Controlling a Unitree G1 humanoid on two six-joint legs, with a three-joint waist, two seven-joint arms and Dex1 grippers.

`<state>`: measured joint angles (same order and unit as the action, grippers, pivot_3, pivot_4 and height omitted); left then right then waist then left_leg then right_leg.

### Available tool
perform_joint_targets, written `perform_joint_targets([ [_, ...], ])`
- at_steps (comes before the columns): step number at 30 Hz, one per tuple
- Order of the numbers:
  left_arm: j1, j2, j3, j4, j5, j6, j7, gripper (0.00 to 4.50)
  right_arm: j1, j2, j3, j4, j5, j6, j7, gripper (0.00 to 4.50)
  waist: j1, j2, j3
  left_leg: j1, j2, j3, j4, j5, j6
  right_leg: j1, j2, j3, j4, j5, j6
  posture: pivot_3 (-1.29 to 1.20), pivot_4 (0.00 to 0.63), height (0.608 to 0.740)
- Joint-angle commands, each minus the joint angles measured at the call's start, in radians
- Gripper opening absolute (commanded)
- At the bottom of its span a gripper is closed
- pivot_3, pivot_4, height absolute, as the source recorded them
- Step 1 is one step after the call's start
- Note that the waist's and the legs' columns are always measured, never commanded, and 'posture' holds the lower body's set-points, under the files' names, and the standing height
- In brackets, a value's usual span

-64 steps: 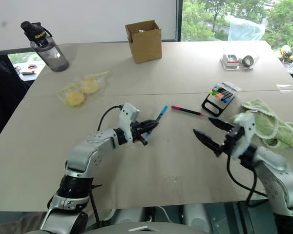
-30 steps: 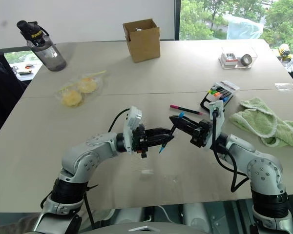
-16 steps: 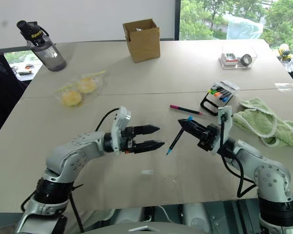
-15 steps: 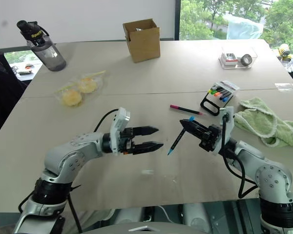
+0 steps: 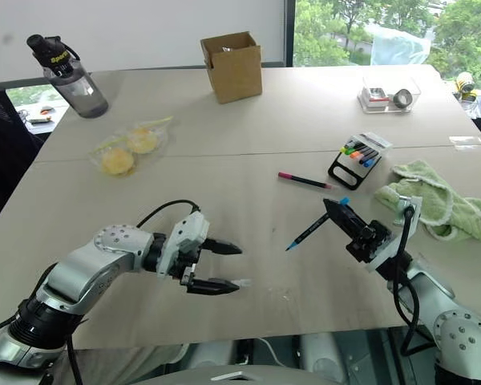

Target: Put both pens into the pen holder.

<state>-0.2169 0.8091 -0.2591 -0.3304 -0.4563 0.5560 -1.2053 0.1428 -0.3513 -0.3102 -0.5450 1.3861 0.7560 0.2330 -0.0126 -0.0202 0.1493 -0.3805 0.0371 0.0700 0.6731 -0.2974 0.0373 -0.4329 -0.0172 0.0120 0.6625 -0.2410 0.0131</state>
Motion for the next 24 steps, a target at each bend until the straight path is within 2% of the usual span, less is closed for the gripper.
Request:
perform_joint_targets([
  [1, -0.012, 0.015, -0.044, 0.003, 0.104, -0.127, -0.021, 4.07, 0.010, 0.010, -0.010, -0.056, 0.036, -0.044, -0.009, 0.04, 0.001, 0.000, 0.000, 0.000, 0.000, 0.000, 0.000, 0.000, 0.000, 0.000, 0.000, 0.000, 0.000, 0.000, 0.000, 0.00, 0.150, 0.736],
  [9, 0.017, -0.048, -0.050, 0.010, 0.138, -0.166, 0.035, 4.07, 0.031, 0.027, -0.012, -0.058, 0.096, -0.092, -0.043, 0.04, -0.001, 0.000, 0.000, 0.000, 0.000, 0.000, 0.000, 0.000, 0.000, 0.000, -0.001, 0.000, 0.000, 0.000, 0.000, 0.00, 0.150, 0.736],
  [13, 0.034, -0.044, -0.081, 0.055, 0.205, -0.242, 0.027, 4.07, 0.019, 0.031, -0.019, -0.050, 0.132, -0.119, -0.073, 0.04, -0.001, 0.000, 0.000, 0.000, 0.000, 0.000, 0.000, 0.000, 0.000, 0.000, -0.001, 0.000, 0.000, 0.000, 0.000, 0.00, 0.150, 0.736],
  [24, 0.083, -0.077, -0.106, 0.056, 0.316, -0.375, 0.084, 4.07, 0.062, -0.033, -0.078, -0.053, 0.198, -0.139, -0.104, 0.04, 0.007, 0.001, -0.001, 0.000, 0.000, 0.000, 0.000, 0.000, 0.000, 0.001, -0.002, 0.000, 0.000, 0.000, 0.000, 0.00, 0.150, 0.736],
])
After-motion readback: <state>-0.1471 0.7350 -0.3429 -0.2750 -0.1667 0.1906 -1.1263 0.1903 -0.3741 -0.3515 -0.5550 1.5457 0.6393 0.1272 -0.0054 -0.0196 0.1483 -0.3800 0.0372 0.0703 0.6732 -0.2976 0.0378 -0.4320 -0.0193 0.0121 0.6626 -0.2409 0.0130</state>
